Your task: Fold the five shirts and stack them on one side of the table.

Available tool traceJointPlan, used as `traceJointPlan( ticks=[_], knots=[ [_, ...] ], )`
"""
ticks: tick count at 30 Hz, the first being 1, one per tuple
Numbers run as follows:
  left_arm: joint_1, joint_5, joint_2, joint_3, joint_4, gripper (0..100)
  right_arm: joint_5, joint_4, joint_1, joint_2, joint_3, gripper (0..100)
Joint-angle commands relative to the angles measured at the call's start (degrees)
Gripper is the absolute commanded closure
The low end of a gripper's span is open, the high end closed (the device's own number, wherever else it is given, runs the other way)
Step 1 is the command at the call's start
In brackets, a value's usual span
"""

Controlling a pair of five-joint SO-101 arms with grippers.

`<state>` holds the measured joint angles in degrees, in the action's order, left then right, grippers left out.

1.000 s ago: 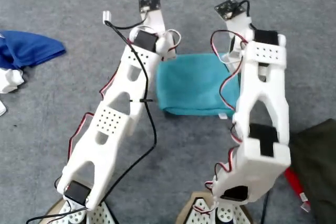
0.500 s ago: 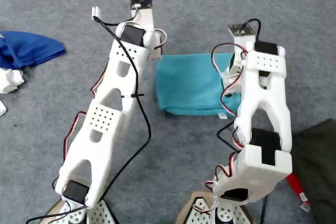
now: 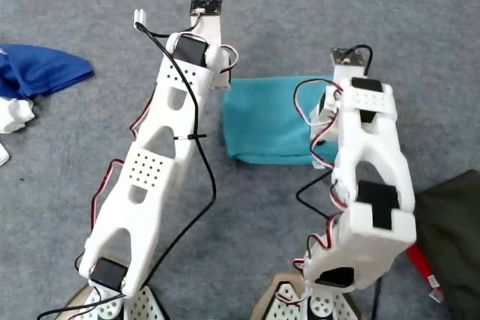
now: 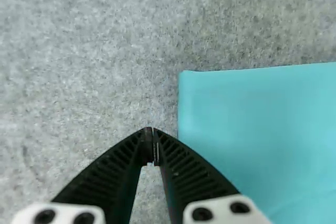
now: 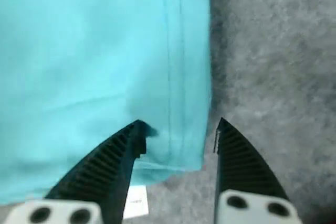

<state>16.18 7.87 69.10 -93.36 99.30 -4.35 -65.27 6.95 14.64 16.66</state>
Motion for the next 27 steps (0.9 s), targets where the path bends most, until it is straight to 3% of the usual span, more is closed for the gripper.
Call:
traceJointPlan(
  ticks=[1, 6, 12, 20, 27],
  knots=[
    [-0.53, -0.62, -4.35, -2.46, 0.44, 98, -0.18, 0.26, -0.92, 5.41, -4.0, 77.1],
    [-0.62, -0.62, -4.35, -2.46, 0.53, 98, 1.76, -5.8, -2.07, 11.47, -11.91, 78.9],
    [-1.41, -0.62, -4.35, -2.46, 0.53, 98, 1.76, -9.05, -2.07, 14.81, -16.48, 99.6],
    [-4.84, -2.64, -4.35, -2.46, 0.7, 98, 2.99, -9.49, -0.13, 13.32, -17.36, 99.5],
    [-10.29, -3.96, -7.16, -2.46, 1.49, 98, 3.78, -13.01, 5.93, 0.04, -17.27, 99.5]
  ],
)
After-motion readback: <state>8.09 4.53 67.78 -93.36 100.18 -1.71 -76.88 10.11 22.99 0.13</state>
